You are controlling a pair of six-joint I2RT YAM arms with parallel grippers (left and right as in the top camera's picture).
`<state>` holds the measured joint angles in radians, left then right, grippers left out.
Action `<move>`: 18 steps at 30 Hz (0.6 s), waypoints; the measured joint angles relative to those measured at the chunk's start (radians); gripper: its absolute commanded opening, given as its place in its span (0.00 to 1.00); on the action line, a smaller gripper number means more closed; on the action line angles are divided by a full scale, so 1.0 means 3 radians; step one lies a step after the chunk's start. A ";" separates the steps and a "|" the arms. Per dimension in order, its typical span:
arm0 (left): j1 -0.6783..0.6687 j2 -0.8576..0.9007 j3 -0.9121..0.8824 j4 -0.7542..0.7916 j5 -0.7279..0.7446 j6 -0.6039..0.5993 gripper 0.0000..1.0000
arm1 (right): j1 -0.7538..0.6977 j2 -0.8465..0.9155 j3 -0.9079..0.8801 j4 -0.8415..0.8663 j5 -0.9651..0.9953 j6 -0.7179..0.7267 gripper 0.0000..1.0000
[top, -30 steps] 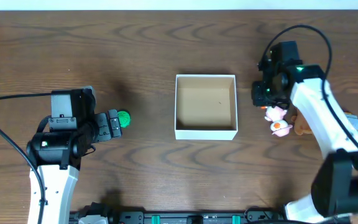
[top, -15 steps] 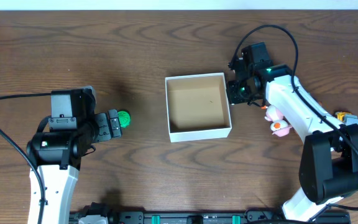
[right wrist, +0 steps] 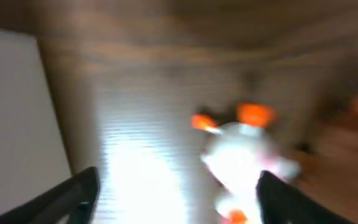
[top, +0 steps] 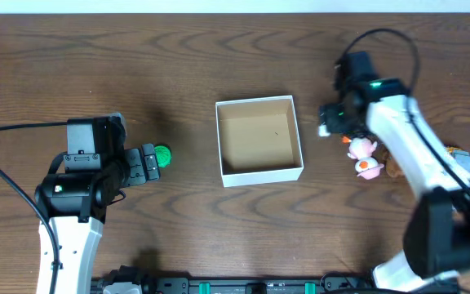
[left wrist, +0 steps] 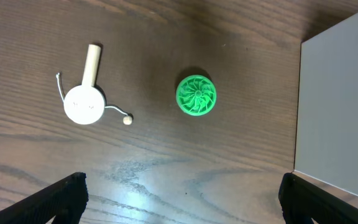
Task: Pack container
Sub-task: 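Move the right gripper to the brown plush bear and grasp it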
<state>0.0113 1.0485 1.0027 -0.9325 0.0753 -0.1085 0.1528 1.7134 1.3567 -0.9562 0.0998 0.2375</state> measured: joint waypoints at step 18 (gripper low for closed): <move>0.0001 0.0000 0.0000 0.0001 0.0000 0.0000 0.98 | -0.1342 -0.0423 -0.0211 -0.0118 0.0037 -0.0348 0.99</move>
<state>0.0116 1.0485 1.0027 -0.9321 0.0753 -0.1085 -0.2497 1.5864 1.2934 -0.9916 0.1108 0.1329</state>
